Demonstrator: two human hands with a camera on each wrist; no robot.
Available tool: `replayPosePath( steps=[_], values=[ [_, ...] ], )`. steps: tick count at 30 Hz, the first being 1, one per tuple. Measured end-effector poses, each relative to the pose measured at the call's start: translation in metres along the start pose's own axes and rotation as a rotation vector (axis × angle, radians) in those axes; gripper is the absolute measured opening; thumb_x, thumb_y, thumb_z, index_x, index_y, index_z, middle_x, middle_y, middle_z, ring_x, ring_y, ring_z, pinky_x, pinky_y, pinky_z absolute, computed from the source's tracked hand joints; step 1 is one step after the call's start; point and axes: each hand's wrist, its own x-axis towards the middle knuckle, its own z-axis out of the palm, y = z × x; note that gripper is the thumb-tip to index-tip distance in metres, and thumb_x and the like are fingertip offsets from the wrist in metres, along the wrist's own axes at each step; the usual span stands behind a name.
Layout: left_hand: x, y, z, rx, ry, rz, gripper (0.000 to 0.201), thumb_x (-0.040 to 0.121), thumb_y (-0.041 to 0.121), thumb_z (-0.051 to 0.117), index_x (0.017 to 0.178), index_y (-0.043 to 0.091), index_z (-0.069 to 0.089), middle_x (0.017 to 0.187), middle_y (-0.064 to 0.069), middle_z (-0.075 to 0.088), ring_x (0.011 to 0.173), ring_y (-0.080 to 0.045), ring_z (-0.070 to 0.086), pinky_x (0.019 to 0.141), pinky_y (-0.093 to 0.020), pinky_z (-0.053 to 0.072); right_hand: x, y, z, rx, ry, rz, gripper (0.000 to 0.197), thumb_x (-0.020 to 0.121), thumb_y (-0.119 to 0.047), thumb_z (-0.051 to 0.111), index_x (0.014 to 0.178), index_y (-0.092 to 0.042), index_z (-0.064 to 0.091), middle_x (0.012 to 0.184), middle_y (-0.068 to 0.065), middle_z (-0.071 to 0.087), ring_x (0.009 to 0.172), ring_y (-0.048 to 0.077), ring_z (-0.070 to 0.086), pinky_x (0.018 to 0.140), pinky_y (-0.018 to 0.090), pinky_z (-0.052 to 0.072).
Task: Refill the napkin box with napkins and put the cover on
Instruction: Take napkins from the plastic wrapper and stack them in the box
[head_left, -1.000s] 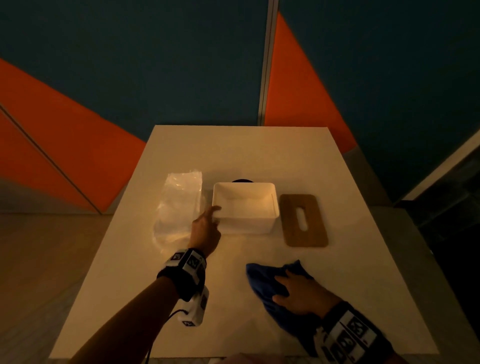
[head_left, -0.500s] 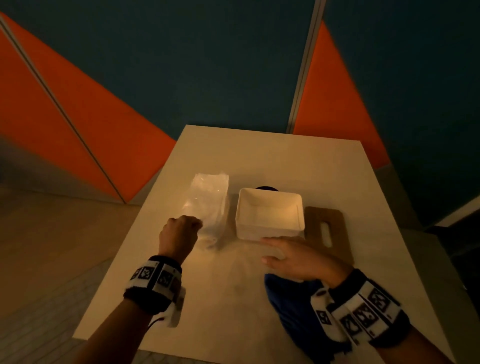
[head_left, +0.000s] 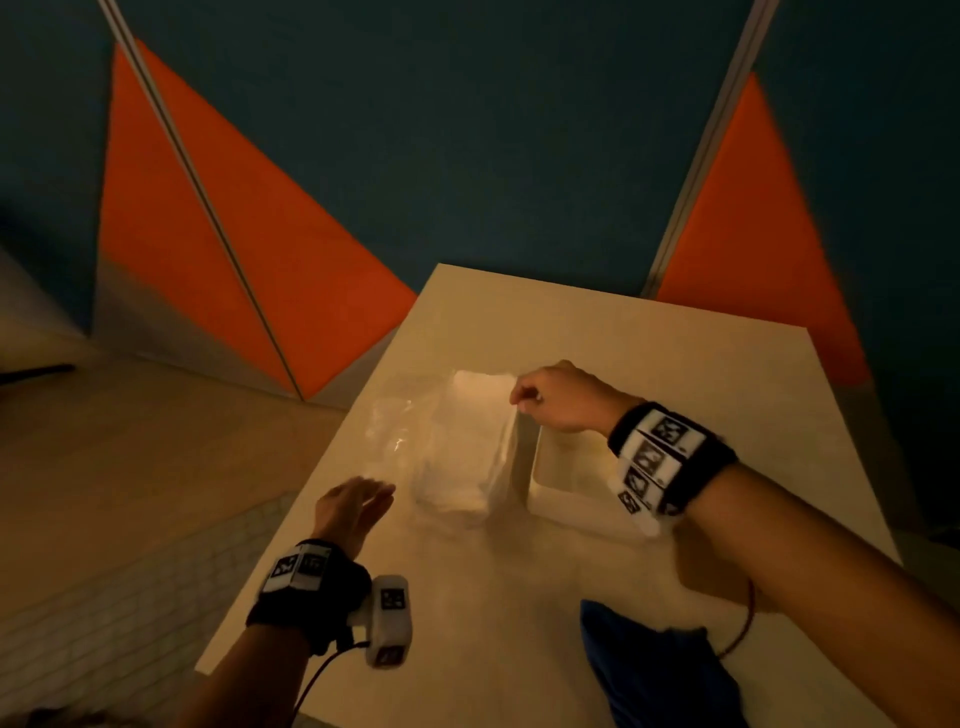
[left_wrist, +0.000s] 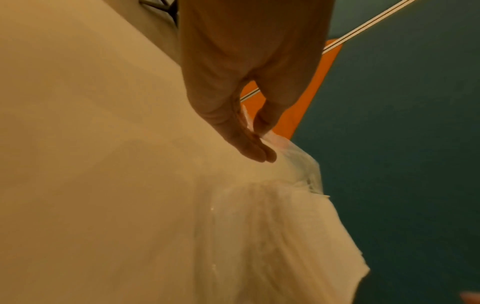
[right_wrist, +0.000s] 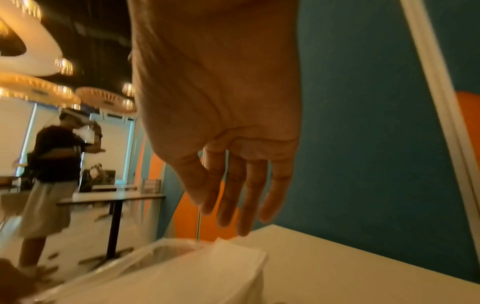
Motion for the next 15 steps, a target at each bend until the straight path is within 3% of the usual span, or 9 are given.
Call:
replayPosePath(
  steps=[3, 5, 6, 8, 10, 11, 13, 14, 15],
  values=[
    [0.012, -0.008, 0.0, 0.097, 0.047, -0.036, 0.02, 0.093, -0.003, 0.042, 0.076, -0.007, 0.052, 0.086, -0.025, 0.055, 0.066, -0.029, 0.061, 0.043, -0.023, 0.056, 0.041, -0.004, 0.006, -0.093, -0.014, 0.007, 0.029, 0.092, -0.023, 0.047, 0.117, -0.026, 0.061, 0.132, 0.006, 0.054, 0.116, 0.025, 0.055, 0.097, 0.037, 0.045],
    [0.02, -0.008, 0.002, 0.186, 0.051, -0.043, 0.009, 0.09, -0.003, 0.047, 0.094, -0.009, 0.054, 0.092, -0.026, 0.056, 0.072, -0.03, 0.06, 0.051, -0.026, 0.059, 0.063, -0.006, 0.012, -0.139, -0.014, 0.019, 0.033, 0.091, -0.02, 0.049, 0.121, -0.026, 0.059, 0.136, 0.005, 0.051, 0.12, 0.026, 0.053, 0.097, 0.036, 0.044],
    [0.024, -0.008, 0.002, 0.286, 0.081, -0.011, 0.021, 0.088, -0.002, 0.051, 0.109, -0.008, 0.05, 0.096, -0.025, 0.058, 0.078, -0.032, 0.061, 0.061, -0.031, 0.06, 0.073, -0.007, 0.015, -0.156, -0.011, 0.021, 0.036, 0.091, -0.019, 0.05, 0.126, -0.024, 0.055, 0.138, 0.005, 0.049, 0.122, 0.026, 0.051, 0.098, 0.036, 0.043],
    [0.025, -0.006, 0.005, 0.637, 0.231, 0.221, 0.044, 0.083, -0.003, 0.054, 0.124, 0.003, 0.043, 0.115, -0.022, 0.055, 0.098, -0.036, 0.058, 0.083, -0.043, 0.053, 0.088, -0.008, 0.021, -0.186, -0.006, 0.022, 0.045, 0.09, -0.022, 0.054, 0.135, -0.02, 0.047, 0.142, 0.007, 0.045, 0.127, 0.028, 0.047, 0.103, 0.037, 0.041],
    [0.01, -0.002, 0.014, 0.893, 0.339, 0.667, 0.055, 0.073, -0.013, 0.046, 0.123, 0.01, 0.046, 0.126, -0.016, 0.048, 0.111, -0.031, 0.05, 0.09, -0.043, 0.048, 0.099, -0.012, 0.027, -0.215, -0.01, 0.021, 0.054, 0.09, -0.026, 0.056, 0.14, -0.017, 0.04, 0.145, 0.009, 0.041, 0.13, 0.03, 0.043, 0.106, 0.04, 0.038],
    [-0.001, 0.0, 0.022, 0.978, 0.283, 0.929, 0.058, 0.069, -0.018, 0.043, 0.118, 0.011, 0.05, 0.125, -0.015, 0.049, 0.112, -0.027, 0.049, 0.09, -0.039, 0.048, 0.105, -0.014, 0.03, -0.233, -0.014, 0.016, 0.056, 0.089, -0.028, 0.057, 0.141, -0.015, 0.038, 0.145, 0.01, 0.041, 0.131, 0.03, 0.043, 0.107, 0.04, 0.037],
    [-0.019, -0.001, 0.04, 1.225, -0.072, 1.299, 0.051, 0.069, -0.018, 0.042, 0.108, 0.01, 0.06, 0.117, -0.014, 0.059, 0.106, -0.023, 0.054, 0.088, -0.031, 0.049, 0.113, -0.018, 0.034, -0.269, -0.024, 0.01, 0.059, 0.088, -0.031, 0.059, 0.14, -0.013, 0.037, 0.144, 0.011, 0.042, 0.13, 0.03, 0.043, 0.106, 0.042, 0.035],
    [-0.023, -0.003, 0.048, 1.352, -0.292, 1.33, 0.045, 0.074, -0.013, 0.043, 0.108, 0.011, 0.061, 0.117, -0.012, 0.061, 0.106, -0.022, 0.057, 0.089, -0.03, 0.05, 0.116, -0.019, 0.036, -0.281, -0.025, 0.012, 0.059, 0.087, -0.031, 0.06, 0.139, -0.013, 0.038, 0.143, 0.011, 0.044, 0.129, 0.03, 0.044, 0.106, 0.042, 0.035],
    [-0.023, -0.007, 0.056, 1.446, -0.443, 1.228, 0.042, 0.081, -0.007, 0.043, 0.114, 0.013, 0.059, 0.123, -0.01, 0.059, 0.109, -0.022, 0.057, 0.091, -0.031, 0.051, 0.119, -0.02, 0.038, -0.291, -0.023, 0.017, 0.059, 0.086, -0.031, 0.061, 0.138, -0.012, 0.039, 0.141, 0.011, 0.046, 0.128, 0.03, 0.045, 0.105, 0.042, 0.035]
  ],
)
